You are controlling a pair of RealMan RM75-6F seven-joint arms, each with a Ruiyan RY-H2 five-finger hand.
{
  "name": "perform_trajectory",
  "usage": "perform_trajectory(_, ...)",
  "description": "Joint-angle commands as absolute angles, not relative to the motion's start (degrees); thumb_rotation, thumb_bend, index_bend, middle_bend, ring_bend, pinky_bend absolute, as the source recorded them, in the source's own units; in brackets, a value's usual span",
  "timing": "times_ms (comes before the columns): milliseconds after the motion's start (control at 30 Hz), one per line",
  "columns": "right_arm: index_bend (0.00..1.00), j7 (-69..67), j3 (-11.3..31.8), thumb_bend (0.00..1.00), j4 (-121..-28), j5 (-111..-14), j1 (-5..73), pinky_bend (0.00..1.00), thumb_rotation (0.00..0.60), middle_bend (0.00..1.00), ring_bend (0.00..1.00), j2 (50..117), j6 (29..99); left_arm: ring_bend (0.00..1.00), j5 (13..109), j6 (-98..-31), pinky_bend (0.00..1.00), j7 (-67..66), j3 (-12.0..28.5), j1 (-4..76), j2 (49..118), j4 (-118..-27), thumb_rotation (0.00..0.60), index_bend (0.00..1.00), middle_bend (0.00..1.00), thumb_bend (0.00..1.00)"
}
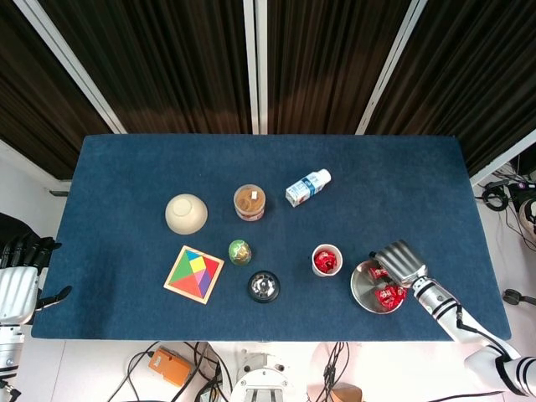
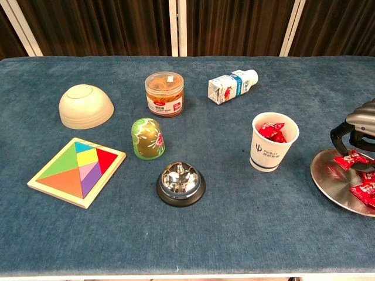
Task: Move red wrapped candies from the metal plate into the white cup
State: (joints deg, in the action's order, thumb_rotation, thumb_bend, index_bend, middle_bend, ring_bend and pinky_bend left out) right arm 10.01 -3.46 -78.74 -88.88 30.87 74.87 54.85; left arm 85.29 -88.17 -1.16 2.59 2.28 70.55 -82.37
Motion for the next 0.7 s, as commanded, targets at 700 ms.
perform_trajectory(700, 0.61, 3.5, 3.4, 0.57, -89.7, -92.2, 39.2, 1.0, 0.6, 0.94, 1.0, 73.9, 55.3, 0.0, 85.1, -88.3, 0.0, -0.7, 2.6, 2.0, 70.5, -82.0, 0.6, 0.23, 0.16, 0.01)
